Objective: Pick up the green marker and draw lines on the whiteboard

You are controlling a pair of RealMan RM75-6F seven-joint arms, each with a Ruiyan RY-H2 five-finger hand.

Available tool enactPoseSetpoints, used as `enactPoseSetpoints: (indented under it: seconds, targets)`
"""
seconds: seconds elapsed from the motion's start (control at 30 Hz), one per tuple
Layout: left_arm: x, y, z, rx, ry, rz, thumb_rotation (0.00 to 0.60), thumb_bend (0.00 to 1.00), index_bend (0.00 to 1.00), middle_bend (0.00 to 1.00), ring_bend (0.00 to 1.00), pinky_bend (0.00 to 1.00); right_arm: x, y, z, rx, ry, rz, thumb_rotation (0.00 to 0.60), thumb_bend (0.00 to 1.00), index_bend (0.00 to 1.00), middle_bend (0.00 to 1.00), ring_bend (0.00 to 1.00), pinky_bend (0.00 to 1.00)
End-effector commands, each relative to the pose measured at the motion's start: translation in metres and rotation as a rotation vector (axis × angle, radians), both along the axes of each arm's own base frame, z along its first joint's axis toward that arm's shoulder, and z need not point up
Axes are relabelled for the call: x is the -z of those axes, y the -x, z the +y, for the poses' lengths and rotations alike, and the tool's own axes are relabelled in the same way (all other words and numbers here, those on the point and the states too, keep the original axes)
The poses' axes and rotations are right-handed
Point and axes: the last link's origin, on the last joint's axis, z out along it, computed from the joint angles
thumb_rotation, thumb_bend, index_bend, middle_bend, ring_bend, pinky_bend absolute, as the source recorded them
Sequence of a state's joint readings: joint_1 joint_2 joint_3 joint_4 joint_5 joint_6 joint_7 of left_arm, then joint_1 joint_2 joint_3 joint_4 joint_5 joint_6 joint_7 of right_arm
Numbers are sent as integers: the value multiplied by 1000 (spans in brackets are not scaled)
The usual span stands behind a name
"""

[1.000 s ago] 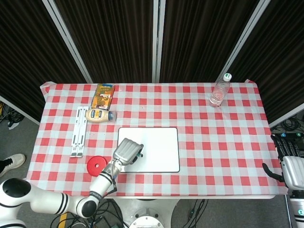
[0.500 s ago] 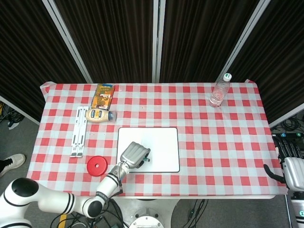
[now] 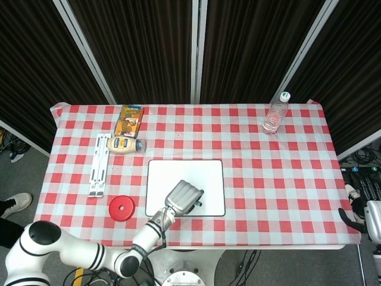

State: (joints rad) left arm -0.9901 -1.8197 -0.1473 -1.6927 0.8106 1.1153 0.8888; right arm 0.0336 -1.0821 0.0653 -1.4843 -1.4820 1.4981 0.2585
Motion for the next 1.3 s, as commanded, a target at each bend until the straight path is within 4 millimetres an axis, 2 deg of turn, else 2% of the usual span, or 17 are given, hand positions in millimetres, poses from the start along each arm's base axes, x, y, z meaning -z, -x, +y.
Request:
enactPoseSetpoints:
  seconds: [0.03,0.13,0.27,0.37,0.57,0.7,0.9,1.2,1.3]
  targets:
    - [-40,12,6,-4,-118,0,600,455,559,590,753,927,0,0,0,-4,1,-1,600,209,0,38,0,0]
    - [-67,31,11,-12,-208,35,600,454,559,588,753,927,3,-2,-2,-14,-6,-5,600,209,0,38,0,0]
    - [-83,61,20,3,-336,154,600,454,559,580,753,927,6,-6,-6,-32,-17,-5,600,210,0,38,0,0]
    - [-81,82,27,26,-391,260,600,455,557,577,753,927,8,-9,-8,-45,-22,-3,600,210,0,38,0,0]
    - [-63,118,43,16,-440,371,600,454,548,567,753,927,9,-11,-7,-43,-22,1,600,209,0,38,0,0]
    - [-52,135,49,38,-472,464,600,453,544,551,753,928,8,-11,-6,-36,-18,5,600,209,0,38,0,0]
    - [-39,147,49,55,-515,521,600,453,541,537,753,927,9,-11,-6,-30,-21,6,600,209,0,38,0,0]
    - [-26,152,43,74,-525,596,600,456,530,526,753,927,10,-12,-7,-29,-28,6,600,209,0,38,0,0]
    - [-21,153,43,60,-509,616,600,456,473,487,753,927,10,-11,-7,-26,-26,4,600,209,0,38,0,0]
